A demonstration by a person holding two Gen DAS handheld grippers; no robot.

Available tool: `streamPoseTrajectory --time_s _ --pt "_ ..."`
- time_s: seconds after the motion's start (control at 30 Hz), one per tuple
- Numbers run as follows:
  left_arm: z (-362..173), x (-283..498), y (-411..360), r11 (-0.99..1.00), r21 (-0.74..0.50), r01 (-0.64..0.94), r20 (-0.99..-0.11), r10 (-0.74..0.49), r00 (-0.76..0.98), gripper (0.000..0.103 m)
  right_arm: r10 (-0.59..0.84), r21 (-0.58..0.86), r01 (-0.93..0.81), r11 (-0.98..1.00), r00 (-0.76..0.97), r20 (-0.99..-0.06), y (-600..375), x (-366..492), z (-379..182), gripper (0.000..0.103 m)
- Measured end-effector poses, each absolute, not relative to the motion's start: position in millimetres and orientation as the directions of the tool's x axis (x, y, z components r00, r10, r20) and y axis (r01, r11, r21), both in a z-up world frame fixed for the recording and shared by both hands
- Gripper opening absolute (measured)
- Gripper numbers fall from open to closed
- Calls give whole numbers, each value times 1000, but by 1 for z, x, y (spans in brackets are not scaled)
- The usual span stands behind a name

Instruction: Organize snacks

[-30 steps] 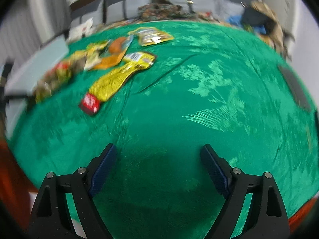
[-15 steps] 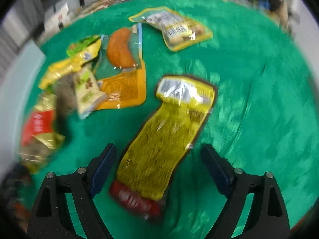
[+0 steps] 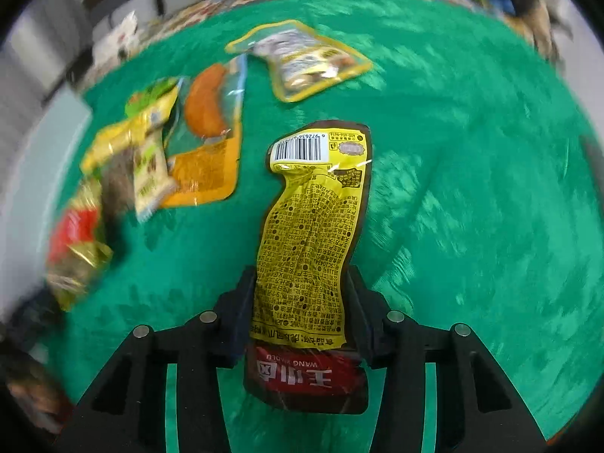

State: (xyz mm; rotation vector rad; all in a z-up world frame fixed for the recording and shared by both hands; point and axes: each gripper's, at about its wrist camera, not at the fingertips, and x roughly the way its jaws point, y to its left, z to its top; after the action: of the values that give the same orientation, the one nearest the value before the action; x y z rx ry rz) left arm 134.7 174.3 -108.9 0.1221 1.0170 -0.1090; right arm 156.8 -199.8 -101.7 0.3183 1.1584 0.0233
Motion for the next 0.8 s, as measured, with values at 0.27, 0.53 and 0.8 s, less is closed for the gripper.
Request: streamPoseTrajectory --time_s 0.27,0.53,0.8 --pt "-80 128 214 969 -243 33 -785 -217 580 30 498 686 266 678 519 -694 -260 115 -83 47" --pt "-44 104 253 841 -542 -8 -628 -398 669 30 655 771 36 635 503 -563 -181 129 -12 47" --pt "29 83 341 746 -665 -42 -469 -373 801 30 816 797 -244 553 349 -460 -9 172 62 48"
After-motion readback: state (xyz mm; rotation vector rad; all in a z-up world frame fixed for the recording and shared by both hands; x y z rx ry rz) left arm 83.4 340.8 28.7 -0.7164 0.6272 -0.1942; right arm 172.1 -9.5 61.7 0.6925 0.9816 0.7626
